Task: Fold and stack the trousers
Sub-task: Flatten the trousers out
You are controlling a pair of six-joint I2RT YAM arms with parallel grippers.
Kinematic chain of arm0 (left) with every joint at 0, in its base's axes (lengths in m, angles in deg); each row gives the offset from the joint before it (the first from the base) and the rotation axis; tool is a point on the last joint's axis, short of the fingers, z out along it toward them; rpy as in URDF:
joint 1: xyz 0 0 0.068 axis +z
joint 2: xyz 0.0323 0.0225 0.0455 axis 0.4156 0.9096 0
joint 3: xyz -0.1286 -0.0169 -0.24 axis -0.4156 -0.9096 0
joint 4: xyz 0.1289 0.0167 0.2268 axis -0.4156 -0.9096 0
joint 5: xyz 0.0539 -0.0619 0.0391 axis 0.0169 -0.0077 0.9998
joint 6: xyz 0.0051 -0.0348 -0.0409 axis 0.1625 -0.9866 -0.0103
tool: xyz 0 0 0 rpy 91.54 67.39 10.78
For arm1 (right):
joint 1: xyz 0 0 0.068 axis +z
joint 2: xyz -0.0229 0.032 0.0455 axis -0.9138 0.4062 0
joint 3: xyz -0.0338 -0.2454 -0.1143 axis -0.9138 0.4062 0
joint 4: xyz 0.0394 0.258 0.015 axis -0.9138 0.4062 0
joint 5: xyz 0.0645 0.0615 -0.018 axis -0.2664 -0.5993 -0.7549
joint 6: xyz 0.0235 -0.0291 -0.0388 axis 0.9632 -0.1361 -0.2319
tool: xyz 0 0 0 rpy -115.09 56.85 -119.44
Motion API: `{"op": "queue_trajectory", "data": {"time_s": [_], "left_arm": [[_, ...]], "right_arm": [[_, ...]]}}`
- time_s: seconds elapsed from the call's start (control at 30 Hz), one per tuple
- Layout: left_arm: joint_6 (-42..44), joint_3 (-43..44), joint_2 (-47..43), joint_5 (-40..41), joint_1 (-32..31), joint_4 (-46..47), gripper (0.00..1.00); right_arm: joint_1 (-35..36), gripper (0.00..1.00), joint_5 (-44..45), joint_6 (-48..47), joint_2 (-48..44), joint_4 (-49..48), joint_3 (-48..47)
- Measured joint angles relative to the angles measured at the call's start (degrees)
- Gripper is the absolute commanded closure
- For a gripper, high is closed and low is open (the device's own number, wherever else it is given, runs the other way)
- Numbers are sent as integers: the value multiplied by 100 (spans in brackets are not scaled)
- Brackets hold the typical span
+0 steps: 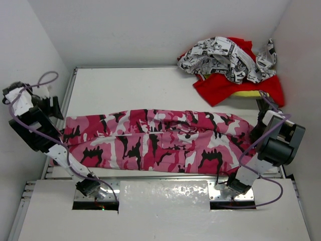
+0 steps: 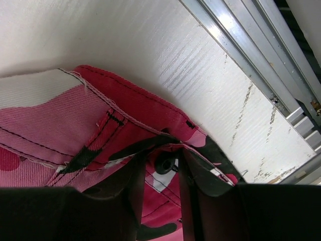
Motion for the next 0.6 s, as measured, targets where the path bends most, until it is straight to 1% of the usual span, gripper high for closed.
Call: {"op": "queue_trajectory", "data": {"time_s": [0.1, 0.2, 0.3, 0.4, 0.5, 0.6], "left_arm": [[-293, 654, 101, -160, -103, 437, 33], [-520, 922, 374, -142, -350, 758, 32], [-721, 804, 809, 37, -804, 1073, 32], [-981, 691, 1257, 446, -1174, 1268, 31], [-1121, 485, 1360, 903, -1283, 1537, 30], [-1178, 367, 1327, 1204, -1211, 1663, 34]], "right_arm": [[0, 65, 2, -87, 4, 55, -42], [7, 61, 2, -229, 4, 136, -127], [9, 60, -33, -343, -2, 214, -260], [11, 59, -55, -407, -22, 321, -442], [11, 58, -96, -470, -162, 354, -562], [33, 56, -162, -494, -350, 367, -621]]}}
